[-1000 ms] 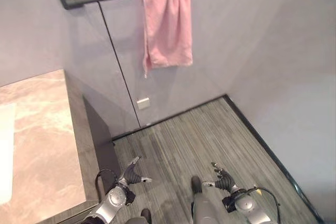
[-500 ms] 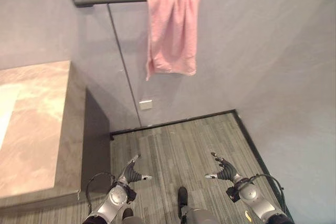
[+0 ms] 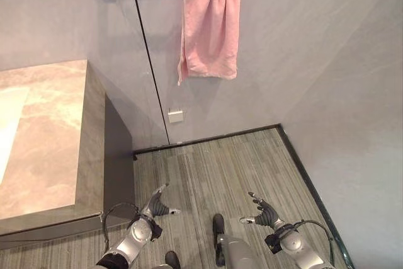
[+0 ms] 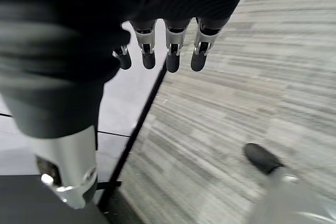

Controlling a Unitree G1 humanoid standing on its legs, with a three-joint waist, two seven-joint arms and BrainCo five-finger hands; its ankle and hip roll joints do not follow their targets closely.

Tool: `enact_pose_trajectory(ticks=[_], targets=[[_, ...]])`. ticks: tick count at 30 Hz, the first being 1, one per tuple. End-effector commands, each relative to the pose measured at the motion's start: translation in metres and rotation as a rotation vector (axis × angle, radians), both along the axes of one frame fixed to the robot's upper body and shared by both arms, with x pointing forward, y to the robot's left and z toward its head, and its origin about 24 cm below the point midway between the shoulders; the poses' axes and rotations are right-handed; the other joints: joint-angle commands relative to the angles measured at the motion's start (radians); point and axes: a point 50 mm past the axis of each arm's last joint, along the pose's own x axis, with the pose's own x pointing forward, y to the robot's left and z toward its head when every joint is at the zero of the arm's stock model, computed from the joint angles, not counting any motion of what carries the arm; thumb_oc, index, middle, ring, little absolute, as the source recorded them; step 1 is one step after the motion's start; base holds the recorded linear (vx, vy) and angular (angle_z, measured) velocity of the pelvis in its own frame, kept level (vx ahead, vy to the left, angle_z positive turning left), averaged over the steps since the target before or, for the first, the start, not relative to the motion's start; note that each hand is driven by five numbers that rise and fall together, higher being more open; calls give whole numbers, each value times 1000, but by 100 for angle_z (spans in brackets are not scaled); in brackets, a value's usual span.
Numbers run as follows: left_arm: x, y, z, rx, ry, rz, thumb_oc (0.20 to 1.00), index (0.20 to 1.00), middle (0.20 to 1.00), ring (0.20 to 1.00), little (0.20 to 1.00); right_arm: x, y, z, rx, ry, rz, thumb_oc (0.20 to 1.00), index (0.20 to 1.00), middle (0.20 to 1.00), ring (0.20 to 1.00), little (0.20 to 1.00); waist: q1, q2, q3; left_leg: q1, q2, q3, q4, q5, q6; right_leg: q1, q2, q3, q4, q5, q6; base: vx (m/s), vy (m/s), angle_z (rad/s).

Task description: Put brush and paste in cup on sink, flatten towel.

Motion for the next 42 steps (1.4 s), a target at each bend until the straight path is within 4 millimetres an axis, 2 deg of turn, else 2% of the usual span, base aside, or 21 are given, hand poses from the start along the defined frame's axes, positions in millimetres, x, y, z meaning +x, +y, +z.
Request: enact_pose_trajectory(ticks=[1, 2, 3, 5, 7, 9, 11, 15, 19, 20, 21, 22, 23, 24, 25, 27, 29, 31, 34, 42], targets=[[20, 2, 19, 16, -114, -19, 1000, 1000, 1000, 1000, 1000, 16, 15, 17, 16, -99, 100, 1000, 1000, 1000, 1000, 1000, -12, 9, 16, -124, 15, -119, 116, 21, -6, 72, 4, 140, 201, -161, 90, -30, 72, -13], [20, 2, 19, 16, -114, -19, 1000, 1000, 1000, 1000, 1000, 16, 15, 17, 16, -99, 100, 1000, 1000, 1000, 1000, 1000, -11, 9, 16, -125, 15, -118, 116, 21, -6, 70, 4, 141, 204, -163, 90, 0, 0, 0], [19, 3, 17, 26, -112, -21, 1000, 1000, 1000, 1000, 1000, 16, 15, 19, 13, -111, 109, 1000, 1000, 1000, 1000, 1000, -16, 10, 13, -125, 13, -126, 106, 25, -5, 73, 19, 172, 188, -172, 83, 14, -50, 8], [18, 4, 16, 32, -110, -13, 1000, 1000, 1000, 1000, 1000, 16, 16, 18, 1, -112, 118, 1000, 1000, 1000, 1000, 1000, -5, 11, 8, -120, 31, -118, 90, 28, -17, 74, -33, 148, 135, -143, 88, 13, -132, 22], [18, 5, 17, 27, -111, -2, 1000, 1000, 1000, 1000, 1000, 20, 18, 18, -7, -114, 122, 1000, 1000, 1000, 1000, 1000, 5, 7, 8, -107, 57, -120, 92, 21, -32, 52, -93, 116, 64, -79, 100, 75, -202, 0], [18, 5, 16, 25, -110, 3, 1000, 1000, 1000, 1000, 1000, 21, 19, 19, -8, -115, 130, 1000, 1000, 1000, 1000, 1000, 0, 2, 10, -95, 60, -127, 92, 17, -37, 42, -104, 124, 37, -56, 109, 111, -147, -24], [16, 9, 15, 35, -103, 13, 1000, 1000, 1000, 1000, 1000, 20, 19, 20, -27, -113, 162, 1000, 1000, 1000, 1000, 1000, 9, -31, 3, -73, 67, -133, 104, 5, -51, 54, -113, 94, -1, -44, 121, 109, -232, -9], [11, 20, 12, 49, -89, 68, 1000, 1000, 1000, 1000, 1000, 26, 16, 36, -37, -185, 202, 1000, 1000, 1000, 1000, 1000, 17, -40, -25, -60, 110, -147, 84, 31, -86, 102, -70, 81, -32, -69, 108, 45, -241, 9], [5, 25, 8, 30, -63, 115, 1000, 1000, 1000, 1000, 1000, 22, 7, 38, -55, -183, 198, 1000, 1000, 1000, 1000, 1000, 19, -27, -39, -44, 145, -155, 60, 60, -105, 135, -37, 70, -48, -92, 89, 41, -214, -3], [7, 26, 7, 22, -61, 138, 1000, 1000, 1000, 1000, 1000, 21, -1, 36, -73, -182, 160, 1000, 1000, 1000, 1000, 1000, 13, -12, -39, -45, 186, -162, 36, 116, -138, 153, -6, 55, -63, -111, 71, 8, -265, 1], [9, 28, 8, 18, -64, 161, 1000, 1000, 1000, 1000, 1000, 21, -5, 36, -86, -184, 140, 1000, 1000, 1000, 1000, 1000, 7, -5, -39, -47, 207, -157, 30, 146, -153, 156, 5, 47, -66, -114, 64, 39, -320, 43], [10, 27, 8, 1, -72, 183, 1000, 1000, 1000, 1000, 1000, 18, -10, 33, -102, -174, 116, 1000, 1000, 1000, 1000, 1000, 0, 0, -41, -48, 216, -150, 34, 147, -159, 166, 10, 43, -78, -119, 58, 50, -144, 72], [11, 26, 8, -3, -75, 192, 1000, 1000, 1000, 1000, 1000, 17, -13, 32, -118, -171, 110, 1000, 1000, 1000, 1000, 1000, -4, 4, -40, -59, 213, -145, 59, 151, -161, 173, 6, 38, -82, -118, 55, 61, -69, 65], [13, 24, 9, -10, -80, 191, 1000, 1000, 1000, 1000, 1000, 16, -17, 31, -131, -165, 104, 1000, 1000, 1000, 1000, 1000, -8, 7, -39, -74, 195, -144, 83, 132, -152, 180, -4, 27, -88, -119, 56, 4, 16, 30], [19, 19, 13, -13, -99, 178, 1000, 1000, 1000, 1000, 1000, 16, -22, 34, -146, -181, 84, 1000, 1000, 1000, 1000, 1000, -20, 9, -25, -116, 151, -98, 89, 133, -138, 182, -22, 9, -85, -114, 59, -36, 58, 29], [19, 17, 13, -15, -100, 170, 1000, 1000, 1000, 1000, 1000, 19, -16, 35, -159, -187, 119, 1000, 1000, 1000, 1000, 1000, -13, 13, -32, -123, 91, -149, 63, 90, -105, 161, -28, 37, -74, -108, 63, 17, 126, 65], [13, 19, 9, -9, -80, 164, 1000, 1000, 1000, 1000, 1000, 18, -12, 34, -155, -184, 138, 1000, 1000, 1000, 1000, 1000, -12, 17, -40, -109, 80, -138, 64, 73, -90, 164, -42, 52, -67, -106, 73, 118, 183, -53], [7, 22, 5, -6, -60, 183, 1000, 1000, 1000, 1000, 1000, 18, 1, 30, -120, -172, 153, 1000, 1000, 1000, 1000, 1000, -8, 21, -45, -86, 65, -104, 47, 66, -76, 154, -64, 73, -58, -94, 90, 85, 210, -73], [5, 21, 4, -4, -57, 169, 1000, 1000, 1000, 1000, 1000, 13, 10, 23, -110, -139, 179, 1000, 1000, 1000, 1000, 1000, 0, 24, -52, -67, 50, -102, 37, 57, -64, 158, -78, 87, -57, -89, 101, 67, 135, -20], [8, 18, 9, -7, -77, 144, 1000, 1000, 1000, 1000, 1000, 23, 13, 22, -93, -137, 156, 1000, 1000, 1000, 1000, 1000, 19, 2, -52, -57, 40, -109, 11, 63, -52, 146, -91, 80, -49, -73, 120, 1, 42, 3]])
